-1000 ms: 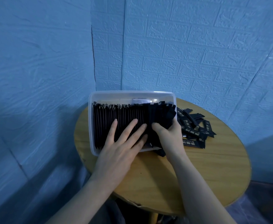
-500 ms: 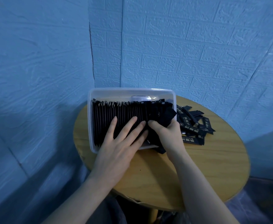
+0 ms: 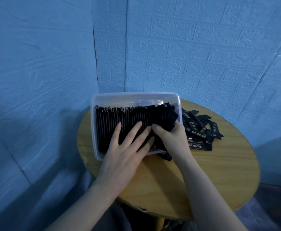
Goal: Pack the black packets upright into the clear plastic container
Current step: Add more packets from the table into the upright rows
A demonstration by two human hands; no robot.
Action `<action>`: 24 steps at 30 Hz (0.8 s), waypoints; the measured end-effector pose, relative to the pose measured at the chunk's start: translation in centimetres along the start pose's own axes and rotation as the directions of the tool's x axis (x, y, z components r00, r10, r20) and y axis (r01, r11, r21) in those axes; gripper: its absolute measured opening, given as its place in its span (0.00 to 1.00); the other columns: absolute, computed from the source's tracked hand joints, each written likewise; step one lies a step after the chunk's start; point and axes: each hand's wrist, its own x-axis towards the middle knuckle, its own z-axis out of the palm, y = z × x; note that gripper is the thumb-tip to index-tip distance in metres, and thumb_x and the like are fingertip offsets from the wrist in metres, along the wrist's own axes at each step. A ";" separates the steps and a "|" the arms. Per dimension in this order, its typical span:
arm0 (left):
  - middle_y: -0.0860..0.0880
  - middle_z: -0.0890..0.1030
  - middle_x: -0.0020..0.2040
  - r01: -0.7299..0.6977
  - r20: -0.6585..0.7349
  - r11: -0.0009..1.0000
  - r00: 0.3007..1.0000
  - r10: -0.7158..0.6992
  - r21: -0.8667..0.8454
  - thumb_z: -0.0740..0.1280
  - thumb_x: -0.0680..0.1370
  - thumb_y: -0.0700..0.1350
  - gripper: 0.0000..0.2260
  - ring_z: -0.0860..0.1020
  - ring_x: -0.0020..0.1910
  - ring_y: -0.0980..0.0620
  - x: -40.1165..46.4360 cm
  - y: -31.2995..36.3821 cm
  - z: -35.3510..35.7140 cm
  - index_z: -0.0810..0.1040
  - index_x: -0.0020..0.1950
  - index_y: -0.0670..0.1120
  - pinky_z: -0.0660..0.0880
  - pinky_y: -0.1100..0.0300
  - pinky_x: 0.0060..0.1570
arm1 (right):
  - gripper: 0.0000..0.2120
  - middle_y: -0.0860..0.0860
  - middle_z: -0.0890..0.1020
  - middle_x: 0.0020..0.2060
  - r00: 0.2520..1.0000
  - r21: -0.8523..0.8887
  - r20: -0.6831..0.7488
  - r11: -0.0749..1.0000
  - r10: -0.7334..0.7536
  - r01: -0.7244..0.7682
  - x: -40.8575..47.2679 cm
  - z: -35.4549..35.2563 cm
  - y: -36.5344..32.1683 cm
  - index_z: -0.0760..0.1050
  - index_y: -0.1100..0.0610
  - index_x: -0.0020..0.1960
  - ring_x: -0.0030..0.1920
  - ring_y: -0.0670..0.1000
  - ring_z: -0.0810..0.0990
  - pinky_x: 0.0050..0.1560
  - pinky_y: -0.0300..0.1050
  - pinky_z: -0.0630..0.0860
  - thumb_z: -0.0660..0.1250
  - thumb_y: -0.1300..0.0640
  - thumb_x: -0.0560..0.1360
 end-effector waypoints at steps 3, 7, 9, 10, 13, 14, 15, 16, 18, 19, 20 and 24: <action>0.42 0.66 0.75 -0.023 -0.013 1.000 1.000 0.023 0.016 0.61 0.75 0.40 0.24 0.61 0.76 0.41 0.2 0.3 0.2 0.71 0.72 0.44 0.62 0.31 0.68 | 0.08 0.52 0.85 0.41 0.999 -0.020 -0.008 0.999 0.044 -0.044 0.2 -0.3 -0.2 0.78 0.59 0.52 0.45 0.51 0.84 0.49 0.51 0.82 0.70 0.61 0.74; 0.42 0.65 0.76 -0.038 -0.054 0.999 0.998 0.040 0.036 0.54 0.80 0.39 0.20 0.60 0.77 0.42 0.2 0.2 0.4 0.71 0.72 0.42 0.59 0.37 0.70 | 0.06 0.56 0.84 0.41 0.997 -0.016 -0.011 0.997 0.075 -0.075 0.1 -0.4 -0.4 0.78 0.60 0.50 0.45 0.56 0.84 0.49 0.57 0.81 0.70 0.61 0.73; 0.42 0.64 0.77 -0.042 -0.055 0.998 0.998 0.044 0.037 0.51 0.80 0.39 0.22 0.58 0.77 0.42 0.2 0.1 0.5 0.71 0.72 0.42 0.57 0.38 0.71 | 0.07 0.58 0.84 0.43 0.998 -0.020 -0.006 0.997 0.069 -0.069 0.1 -0.5 -0.4 0.78 0.61 0.50 0.46 0.57 0.83 0.49 0.58 0.81 0.69 0.61 0.73; 0.42 0.64 0.77 -0.043 -0.052 0.998 0.998 0.045 0.039 0.50 0.79 0.40 0.23 0.58 0.77 0.42 0.3 0.1 0.5 0.72 0.71 0.41 0.57 0.38 0.71 | 0.07 0.59 0.84 0.43 0.998 -0.019 -0.004 0.998 0.066 -0.066 0.1 -0.5 -0.4 0.78 0.62 0.50 0.46 0.57 0.83 0.49 0.57 0.81 0.69 0.61 0.73; 0.43 0.65 0.76 -0.056 -0.047 0.998 0.997 0.057 0.041 0.56 0.77 0.40 0.22 0.58 0.77 0.43 0.4 0.2 0.5 0.72 0.71 0.42 0.56 0.37 0.71 | 0.07 0.60 0.83 0.42 0.998 -0.019 0.015 0.998 0.059 -0.058 0.0 -0.6 -0.5 0.77 0.63 0.51 0.43 0.55 0.83 0.46 0.54 0.81 0.68 0.62 0.74; 0.43 0.65 0.76 -0.056 -0.043 0.998 0.997 0.058 0.038 0.59 0.76 0.41 0.22 0.58 0.77 0.43 0.4 0.2 0.6 0.72 0.71 0.42 0.56 0.37 0.71 | 0.07 0.59 0.83 0.40 0.998 -0.017 0.024 0.998 0.055 -0.054 0.0 -0.6 -0.6 0.77 0.63 0.50 0.42 0.54 0.82 0.45 0.53 0.81 0.68 0.62 0.74; 0.43 0.65 0.76 -0.056 -0.035 0.998 0.998 0.057 0.037 0.61 0.76 0.41 0.23 0.58 0.78 0.43 0.4 0.1 0.6 0.72 0.71 0.42 0.56 0.37 0.71 | 0.06 0.58 0.82 0.38 0.998 -0.010 0.033 0.999 0.050 -0.050 0.0 -0.6 -0.6 0.77 0.63 0.50 0.40 0.53 0.82 0.43 0.51 0.81 0.68 0.62 0.74; 0.44 0.65 0.77 -0.056 -0.028 0.998 0.998 0.057 0.036 0.62 0.75 0.41 0.23 0.58 0.78 0.43 0.4 0.1 0.5 0.72 0.71 0.43 0.56 0.37 0.71 | 0.06 0.55 0.82 0.37 0.998 -0.001 0.039 0.999 0.048 -0.048 -0.1 -0.7 -0.6 0.77 0.63 0.49 0.39 0.52 0.81 0.42 0.49 0.81 0.68 0.62 0.74; 0.45 0.65 0.77 -0.054 -0.020 0.998 0.998 0.055 0.027 0.63 0.74 0.41 0.24 0.58 0.78 0.43 0.4 0.1 0.4 0.72 0.71 0.44 0.57 0.36 0.71 | 0.04 0.52 0.81 0.35 0.998 0.023 0.045 0.998 0.051 -0.052 -0.2 -0.7 -0.7 0.76 0.61 0.49 0.38 0.49 0.80 0.40 0.45 0.79 0.68 0.62 0.74; 0.45 0.65 0.77 -0.052 -0.016 0.998 0.999 0.052 0.022 0.63 0.74 0.41 0.25 0.58 0.77 0.43 0.4 0.1 0.3 0.72 0.72 0.45 0.57 0.36 0.71 | 0.04 0.51 0.81 0.36 0.997 0.035 0.045 0.998 0.054 -0.056 -0.2 -0.7 -0.7 0.76 0.60 0.49 0.39 0.49 0.80 0.41 0.45 0.79 0.67 0.61 0.74; 0.45 0.65 0.77 -0.049 -0.011 0.999 0.999 0.049 0.017 0.63 0.73 0.41 0.25 0.58 0.77 0.43 0.4 0.1 0.3 0.71 0.72 0.45 0.58 0.35 0.71 | 0.03 0.51 0.81 0.36 0.997 0.045 0.044 0.997 0.056 -0.058 -0.3 -0.7 -0.7 0.76 0.59 0.48 0.40 0.50 0.80 0.42 0.46 0.79 0.67 0.61 0.74; 0.45 0.63 0.77 -0.036 0.009 0.999 0.999 0.036 0.006 0.63 0.73 0.41 0.26 0.58 0.78 0.43 0.4 0.1 0.0 0.71 0.72 0.46 0.61 0.35 0.71 | 0.04 0.53 0.83 0.41 0.998 0.033 0.006 0.998 0.060 -0.061 -0.3 -0.6 -0.7 0.75 0.54 0.48 0.46 0.54 0.83 0.51 0.54 0.79 0.67 0.60 0.74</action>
